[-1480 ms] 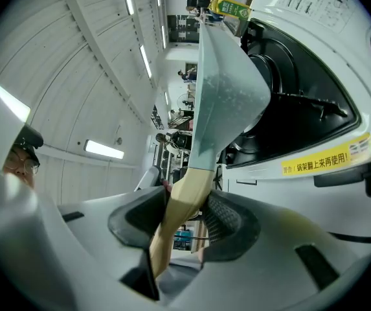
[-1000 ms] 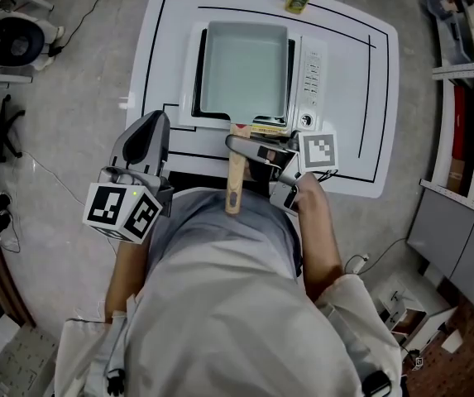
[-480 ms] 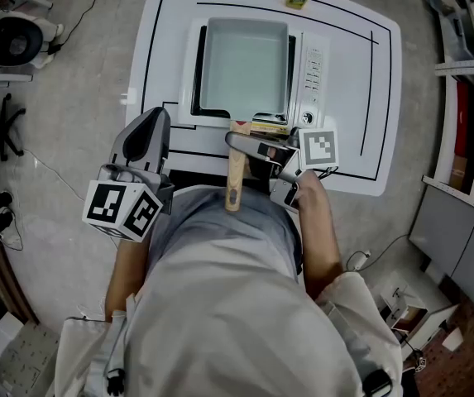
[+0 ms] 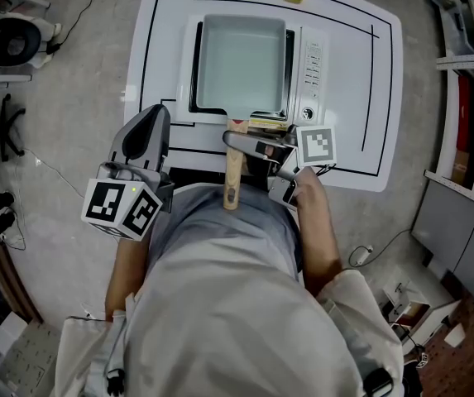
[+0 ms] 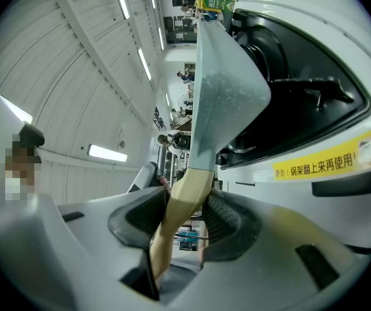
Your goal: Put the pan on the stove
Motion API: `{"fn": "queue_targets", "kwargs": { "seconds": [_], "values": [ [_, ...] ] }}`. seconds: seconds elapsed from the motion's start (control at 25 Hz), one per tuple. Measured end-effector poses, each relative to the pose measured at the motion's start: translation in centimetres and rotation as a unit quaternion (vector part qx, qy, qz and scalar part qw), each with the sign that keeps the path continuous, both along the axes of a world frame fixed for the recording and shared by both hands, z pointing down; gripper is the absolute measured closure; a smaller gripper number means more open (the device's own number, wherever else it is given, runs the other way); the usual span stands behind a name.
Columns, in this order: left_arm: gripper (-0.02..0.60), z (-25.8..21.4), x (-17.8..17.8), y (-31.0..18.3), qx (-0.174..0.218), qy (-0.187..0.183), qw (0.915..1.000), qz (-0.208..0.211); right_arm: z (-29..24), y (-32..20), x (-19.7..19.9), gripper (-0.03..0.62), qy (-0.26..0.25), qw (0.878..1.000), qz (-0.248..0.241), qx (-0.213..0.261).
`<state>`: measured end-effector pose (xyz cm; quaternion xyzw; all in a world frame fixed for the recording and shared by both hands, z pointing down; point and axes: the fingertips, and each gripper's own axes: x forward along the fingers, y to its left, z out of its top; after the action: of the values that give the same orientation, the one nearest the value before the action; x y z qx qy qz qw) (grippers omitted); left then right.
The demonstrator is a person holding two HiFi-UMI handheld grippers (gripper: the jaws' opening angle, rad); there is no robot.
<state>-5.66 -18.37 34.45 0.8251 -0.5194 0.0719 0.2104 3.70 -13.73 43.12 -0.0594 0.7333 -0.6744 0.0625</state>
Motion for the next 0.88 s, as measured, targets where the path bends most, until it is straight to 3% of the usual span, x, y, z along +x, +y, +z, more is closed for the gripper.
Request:
{"fn": "queue_targets", "kwargs": {
  "seconds": [0.88],
  "values": [
    [0.574,0.4,-0.5,0.9,-0.003,0.003,1.0,-0.003,1.2,0.0,0.2,0.418,-0.002,1.0,0.007,0.0]
  ]
}}
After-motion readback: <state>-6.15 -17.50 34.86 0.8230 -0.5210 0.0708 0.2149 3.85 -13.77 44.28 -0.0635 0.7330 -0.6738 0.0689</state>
